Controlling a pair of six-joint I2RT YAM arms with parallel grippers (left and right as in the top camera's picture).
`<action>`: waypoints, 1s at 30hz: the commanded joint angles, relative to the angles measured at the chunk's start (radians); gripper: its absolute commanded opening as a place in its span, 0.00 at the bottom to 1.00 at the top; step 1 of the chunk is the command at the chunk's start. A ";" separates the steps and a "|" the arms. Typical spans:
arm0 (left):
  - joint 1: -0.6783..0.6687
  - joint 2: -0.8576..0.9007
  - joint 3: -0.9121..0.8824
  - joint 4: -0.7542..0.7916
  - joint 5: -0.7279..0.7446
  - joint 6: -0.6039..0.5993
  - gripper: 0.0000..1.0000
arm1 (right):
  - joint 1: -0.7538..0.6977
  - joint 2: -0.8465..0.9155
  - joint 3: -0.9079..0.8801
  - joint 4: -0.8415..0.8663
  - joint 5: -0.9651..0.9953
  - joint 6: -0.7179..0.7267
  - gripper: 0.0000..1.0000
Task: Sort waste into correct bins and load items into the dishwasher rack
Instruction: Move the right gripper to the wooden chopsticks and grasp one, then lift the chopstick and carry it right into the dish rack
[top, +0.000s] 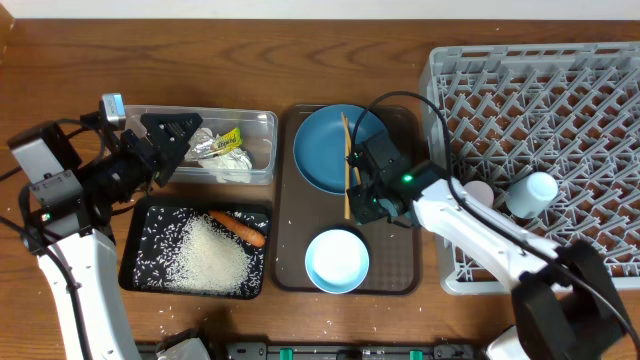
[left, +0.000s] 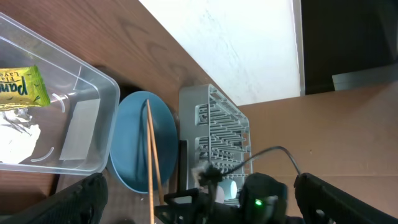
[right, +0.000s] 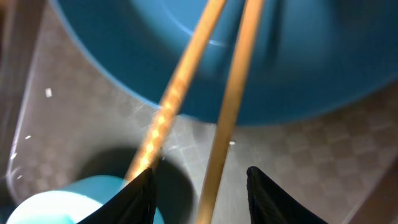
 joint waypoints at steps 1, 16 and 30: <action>0.005 -0.006 0.009 -0.002 -0.002 -0.009 0.98 | 0.010 0.039 -0.004 0.016 0.013 0.025 0.45; 0.005 -0.006 0.009 -0.002 -0.002 -0.009 0.98 | -0.008 0.010 0.010 0.020 0.023 0.020 0.02; 0.005 -0.006 0.009 -0.002 -0.002 -0.009 0.98 | -0.175 -0.370 0.010 -0.128 0.138 0.005 0.01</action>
